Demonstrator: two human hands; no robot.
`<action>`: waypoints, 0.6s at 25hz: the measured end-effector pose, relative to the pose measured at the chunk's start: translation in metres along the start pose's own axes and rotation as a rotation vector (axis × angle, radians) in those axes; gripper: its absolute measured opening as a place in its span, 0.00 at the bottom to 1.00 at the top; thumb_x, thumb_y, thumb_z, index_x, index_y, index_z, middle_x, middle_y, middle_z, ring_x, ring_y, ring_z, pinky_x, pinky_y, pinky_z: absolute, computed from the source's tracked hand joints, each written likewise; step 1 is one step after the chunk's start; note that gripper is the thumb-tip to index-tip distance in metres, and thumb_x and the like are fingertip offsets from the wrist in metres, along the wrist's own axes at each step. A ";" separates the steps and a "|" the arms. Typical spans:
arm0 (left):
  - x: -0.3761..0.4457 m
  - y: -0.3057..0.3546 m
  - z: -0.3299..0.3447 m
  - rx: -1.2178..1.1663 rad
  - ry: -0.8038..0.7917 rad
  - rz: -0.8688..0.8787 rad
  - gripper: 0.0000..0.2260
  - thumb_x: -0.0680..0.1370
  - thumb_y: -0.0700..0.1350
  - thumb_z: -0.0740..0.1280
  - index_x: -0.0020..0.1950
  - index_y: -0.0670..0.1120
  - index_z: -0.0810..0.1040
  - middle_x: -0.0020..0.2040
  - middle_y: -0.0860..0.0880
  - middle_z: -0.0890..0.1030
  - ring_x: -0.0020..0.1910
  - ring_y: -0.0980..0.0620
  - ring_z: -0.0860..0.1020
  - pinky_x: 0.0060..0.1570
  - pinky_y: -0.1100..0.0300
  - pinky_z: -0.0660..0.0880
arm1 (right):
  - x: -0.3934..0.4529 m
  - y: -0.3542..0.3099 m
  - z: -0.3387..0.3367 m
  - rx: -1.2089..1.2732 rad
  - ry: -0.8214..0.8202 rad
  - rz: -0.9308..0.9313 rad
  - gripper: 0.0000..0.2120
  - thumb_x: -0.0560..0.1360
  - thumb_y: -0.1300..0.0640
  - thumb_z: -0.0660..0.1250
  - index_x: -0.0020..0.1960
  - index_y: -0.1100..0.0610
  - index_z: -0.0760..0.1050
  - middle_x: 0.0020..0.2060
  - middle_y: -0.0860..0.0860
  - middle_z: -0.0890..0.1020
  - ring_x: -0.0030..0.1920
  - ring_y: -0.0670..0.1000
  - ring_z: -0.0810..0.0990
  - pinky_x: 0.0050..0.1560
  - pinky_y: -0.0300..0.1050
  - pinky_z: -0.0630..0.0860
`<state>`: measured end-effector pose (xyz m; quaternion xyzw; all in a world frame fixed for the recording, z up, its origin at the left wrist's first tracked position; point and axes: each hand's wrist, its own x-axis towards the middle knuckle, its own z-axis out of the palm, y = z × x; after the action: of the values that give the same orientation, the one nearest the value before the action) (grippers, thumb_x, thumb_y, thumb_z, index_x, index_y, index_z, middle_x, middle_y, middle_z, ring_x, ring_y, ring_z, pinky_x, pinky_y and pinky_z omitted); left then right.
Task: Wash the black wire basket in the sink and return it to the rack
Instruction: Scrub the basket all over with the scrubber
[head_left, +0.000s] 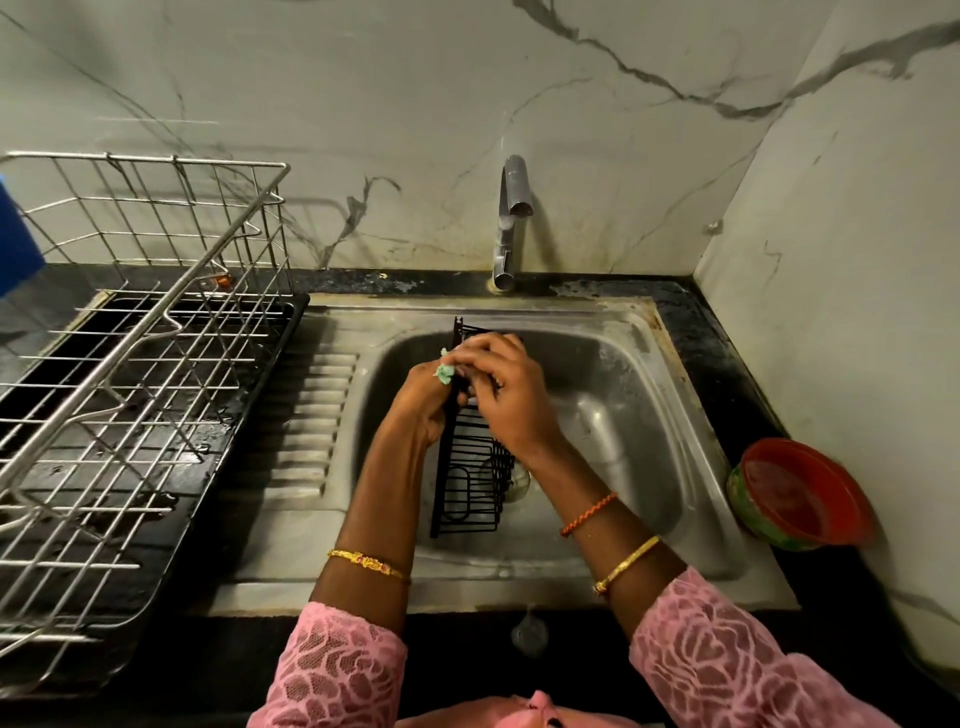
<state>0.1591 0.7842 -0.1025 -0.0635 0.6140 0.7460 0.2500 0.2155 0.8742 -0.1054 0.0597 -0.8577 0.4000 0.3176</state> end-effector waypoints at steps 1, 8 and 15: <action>-0.001 0.001 0.000 -0.022 -0.029 -0.015 0.12 0.80 0.35 0.58 0.38 0.42 0.75 0.28 0.48 0.75 0.20 0.60 0.72 0.20 0.69 0.66 | -0.003 0.003 0.002 -0.040 -0.010 -0.013 0.13 0.72 0.72 0.64 0.53 0.62 0.80 0.47 0.56 0.80 0.53 0.52 0.74 0.57 0.36 0.71; 0.006 0.002 -0.005 -0.115 -0.121 -0.166 0.16 0.83 0.45 0.56 0.42 0.41 0.79 0.34 0.45 0.83 0.31 0.53 0.79 0.24 0.67 0.73 | -0.035 0.046 -0.037 -0.133 0.062 0.006 0.16 0.68 0.76 0.65 0.49 0.61 0.82 0.45 0.54 0.80 0.51 0.50 0.74 0.55 0.34 0.72; 0.006 -0.003 -0.002 -0.148 -0.126 -0.144 0.11 0.82 0.44 0.59 0.45 0.40 0.75 0.34 0.46 0.77 0.25 0.58 0.76 0.24 0.67 0.73 | -0.021 0.019 -0.014 -0.121 -0.109 -0.082 0.19 0.69 0.76 0.59 0.54 0.64 0.80 0.51 0.57 0.80 0.56 0.51 0.74 0.60 0.37 0.71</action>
<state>0.1545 0.7842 -0.1085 -0.0789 0.5343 0.7718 0.3358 0.2320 0.8944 -0.1231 0.0972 -0.8931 0.3303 0.2896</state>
